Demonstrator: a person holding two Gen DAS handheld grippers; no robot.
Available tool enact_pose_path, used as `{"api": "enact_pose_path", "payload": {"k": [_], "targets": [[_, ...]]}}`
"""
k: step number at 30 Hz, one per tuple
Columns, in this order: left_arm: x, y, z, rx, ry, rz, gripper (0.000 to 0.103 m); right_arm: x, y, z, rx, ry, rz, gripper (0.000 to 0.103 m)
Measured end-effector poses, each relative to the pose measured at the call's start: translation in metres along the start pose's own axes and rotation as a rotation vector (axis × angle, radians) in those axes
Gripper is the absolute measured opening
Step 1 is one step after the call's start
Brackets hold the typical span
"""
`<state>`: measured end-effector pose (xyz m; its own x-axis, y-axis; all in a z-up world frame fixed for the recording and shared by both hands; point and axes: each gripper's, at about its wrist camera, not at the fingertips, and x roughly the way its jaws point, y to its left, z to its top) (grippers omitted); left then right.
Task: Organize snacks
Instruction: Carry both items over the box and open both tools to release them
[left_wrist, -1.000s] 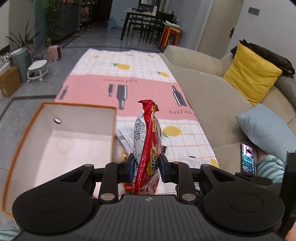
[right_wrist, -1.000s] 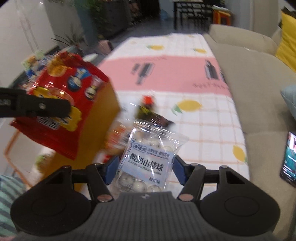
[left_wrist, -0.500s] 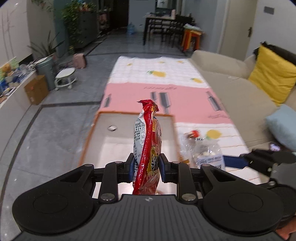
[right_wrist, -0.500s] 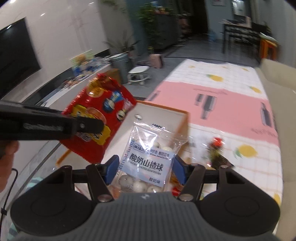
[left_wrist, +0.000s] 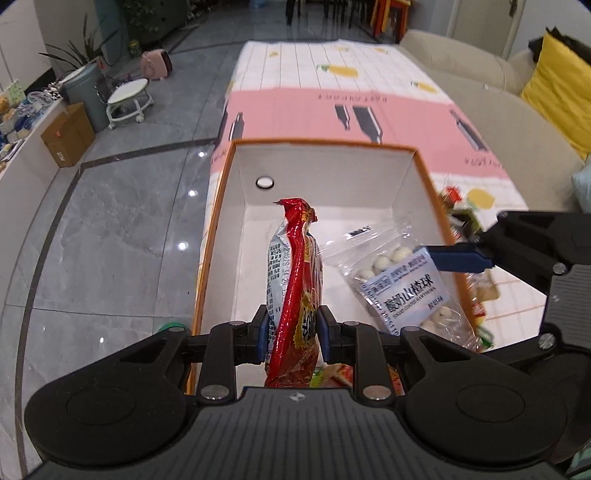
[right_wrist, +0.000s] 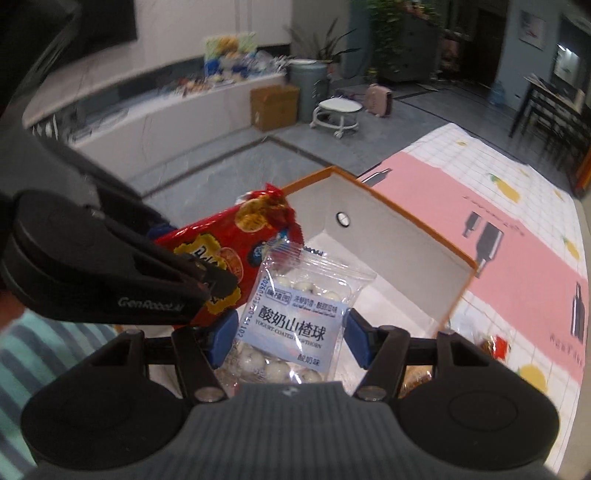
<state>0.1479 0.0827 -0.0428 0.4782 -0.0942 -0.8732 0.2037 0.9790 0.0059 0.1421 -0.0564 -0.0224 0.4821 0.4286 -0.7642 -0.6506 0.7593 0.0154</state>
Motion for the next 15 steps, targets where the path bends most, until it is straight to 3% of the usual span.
{"api": "enact_pose_path", "payload": {"k": [15], "targets": [[0.056,0.001,0.002,0.094,0.115,0.056,0.028,0.075,0.003,-0.002,-0.218,0.16,-0.064,0.061]]}}
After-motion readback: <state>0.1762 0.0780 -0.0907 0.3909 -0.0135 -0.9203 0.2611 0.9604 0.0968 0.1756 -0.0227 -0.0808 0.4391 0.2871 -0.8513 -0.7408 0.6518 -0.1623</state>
